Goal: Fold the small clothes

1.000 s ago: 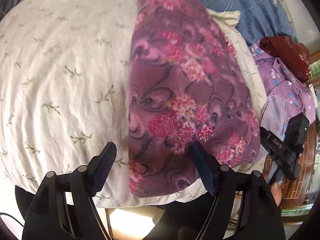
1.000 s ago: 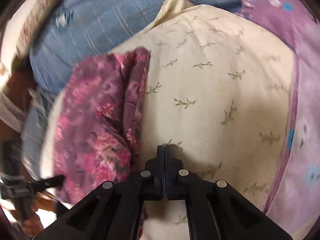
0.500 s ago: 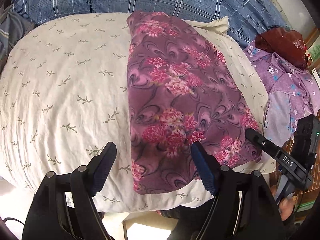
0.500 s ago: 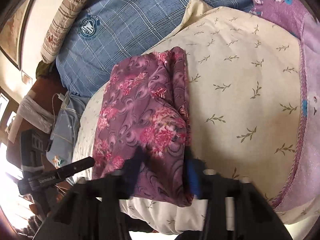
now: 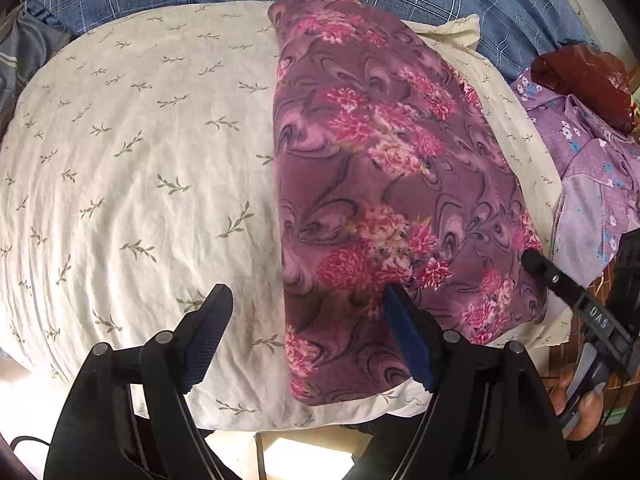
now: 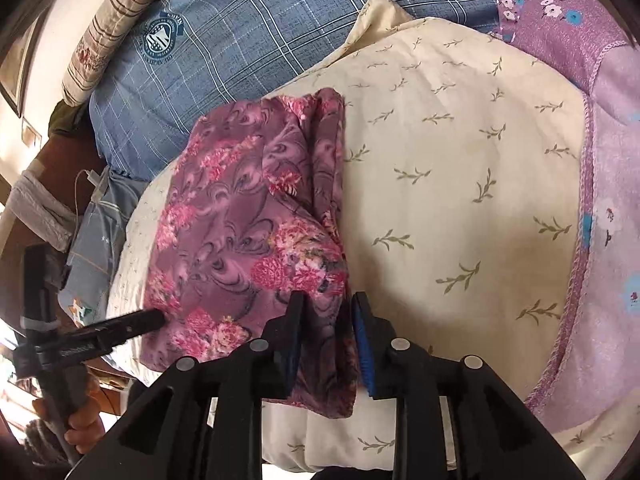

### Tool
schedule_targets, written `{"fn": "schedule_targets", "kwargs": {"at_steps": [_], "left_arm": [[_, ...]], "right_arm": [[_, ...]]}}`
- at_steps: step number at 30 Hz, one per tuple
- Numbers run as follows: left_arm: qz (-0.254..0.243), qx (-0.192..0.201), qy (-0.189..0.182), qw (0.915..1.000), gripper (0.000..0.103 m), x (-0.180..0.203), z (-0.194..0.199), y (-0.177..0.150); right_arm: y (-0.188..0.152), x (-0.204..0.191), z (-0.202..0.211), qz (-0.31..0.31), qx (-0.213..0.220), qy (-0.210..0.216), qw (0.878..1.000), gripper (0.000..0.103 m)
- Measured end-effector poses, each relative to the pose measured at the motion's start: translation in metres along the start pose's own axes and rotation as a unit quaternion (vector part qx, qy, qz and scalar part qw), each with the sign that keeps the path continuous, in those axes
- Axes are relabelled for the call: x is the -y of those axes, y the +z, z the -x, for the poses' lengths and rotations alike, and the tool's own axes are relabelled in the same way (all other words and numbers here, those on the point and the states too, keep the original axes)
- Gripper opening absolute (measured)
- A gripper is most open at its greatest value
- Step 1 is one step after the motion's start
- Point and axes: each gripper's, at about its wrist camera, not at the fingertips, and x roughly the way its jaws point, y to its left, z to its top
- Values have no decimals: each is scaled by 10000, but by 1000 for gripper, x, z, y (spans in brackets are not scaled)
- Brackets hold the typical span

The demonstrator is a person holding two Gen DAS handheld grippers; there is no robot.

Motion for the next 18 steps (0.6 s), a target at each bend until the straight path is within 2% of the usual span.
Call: {"fn": "schedule_targets", "kwargs": {"at_steps": [1,4,6,9,11,13,14,15,16,17,18], "left_arm": [[1,67,2,10000,78,-3,3,6],[60,237,166,9996,78,-11,12,29],[17,315,496,9983,78,-15,10,48],[-150,181,716,9972,78,-16,1,72],[-25,113,428,9990,78,-21,-5,82],[298,-110,-131,9994,78,-32,-17,87],[526,-235,-470,9972,78,-38,-25,88],[741,-352,-783,9936,78,-44,-34,89],[901,-435,-986,9901,80,-48,-40,89],[1082,-459,-1200,9858,87,-52,-45,90],[1193,-396,-1352,9828,88,-52,-44,91]], "right_arm": [[6,1,6,-52,67,37,10000,26],[28,7,19,-184,394,46,9990,41],[41,11,18,-294,503,59,9983,51],[62,15,2,-456,382,250,9979,53],[73,19,-15,-597,191,594,9963,58],[78,24,-32,-693,45,821,9942,66],[77,24,-38,-707,-20,846,9939,66],[76,26,-47,-725,-144,1054,9917,66],[74,25,-53,-717,-233,1265,9891,66],[71,23,-61,-669,-375,1506,9856,66],[68,21,-62,-581,-336,1505,9863,68]]}}
